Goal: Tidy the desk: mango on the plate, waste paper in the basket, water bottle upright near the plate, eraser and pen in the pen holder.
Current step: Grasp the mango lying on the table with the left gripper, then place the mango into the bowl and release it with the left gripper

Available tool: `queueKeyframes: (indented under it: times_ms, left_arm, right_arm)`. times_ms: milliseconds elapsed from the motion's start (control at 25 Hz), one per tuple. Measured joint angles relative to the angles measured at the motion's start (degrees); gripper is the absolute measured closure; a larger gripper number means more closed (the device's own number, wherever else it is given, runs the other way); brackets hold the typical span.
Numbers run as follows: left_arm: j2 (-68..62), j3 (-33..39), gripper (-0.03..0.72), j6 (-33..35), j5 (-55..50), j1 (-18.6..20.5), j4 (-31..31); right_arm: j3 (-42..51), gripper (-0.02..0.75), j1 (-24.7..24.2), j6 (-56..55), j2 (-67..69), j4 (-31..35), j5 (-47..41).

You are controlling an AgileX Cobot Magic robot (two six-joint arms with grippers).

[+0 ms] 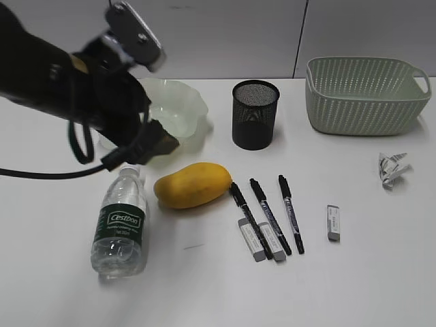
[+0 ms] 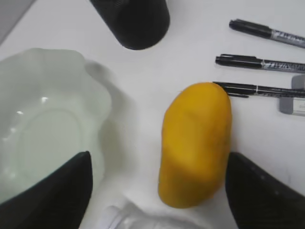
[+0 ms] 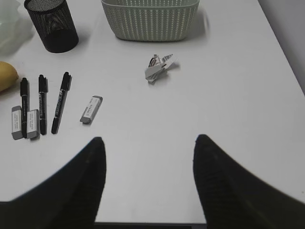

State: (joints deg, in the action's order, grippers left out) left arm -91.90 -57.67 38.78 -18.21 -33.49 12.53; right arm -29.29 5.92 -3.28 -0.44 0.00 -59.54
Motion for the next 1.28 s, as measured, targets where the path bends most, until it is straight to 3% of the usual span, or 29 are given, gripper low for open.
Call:
queueKeyframes:
  times_ms: [320, 600, 720, 920, 1000, 1120, 1280]
  left_arm:
    - [-15.27, -5.41, 0.03, 0.23, 0.59, -5.18, -3.67]
    - [-21.76, -5.76, 0.05, 0.23, 6.96, -5.45, -6.72]
    - [-22.4, -5.88, 0.116, 0.29, 6.58, -5.45, -7.11]
    - [-17.9, -5.62, 0.116, 0.29, 4.17, -5.39, -3.23]
    - [-12.91, -5.6, 0.116, 0.23, 8.84, -4.52, 2.17]
    - [-7.88, -6.09, 0.116, 0.23, 23.83, -0.77, 9.43]
    - [-11.09, -9.45, 0.116, 0.23, 29.1, 6.93, 11.57]
  right_arm:
    - [0.0, 0.273, 0.0, 0.0, 0.0, 0.0, 0.0]
    - [0.0, 0.273, 0.0, 0.0, 0.0, 0.0, 0.0]
    - [0.0, 0.273, 0.0, 0.0, 0.0, 0.0, 0.0]
    - [0.0, 0.273, 0.0, 0.0, 0.0, 0.0, 0.0]
    - [0.0, 0.273, 0.0, 0.0, 0.0, 0.0, 0.0]
    - [0.0, 0.273, 0.0, 0.0, 0.0, 0.0, 0.0]
    - [0.0, 0.273, 0.0, 0.0, 0.0, 0.0, 0.0]
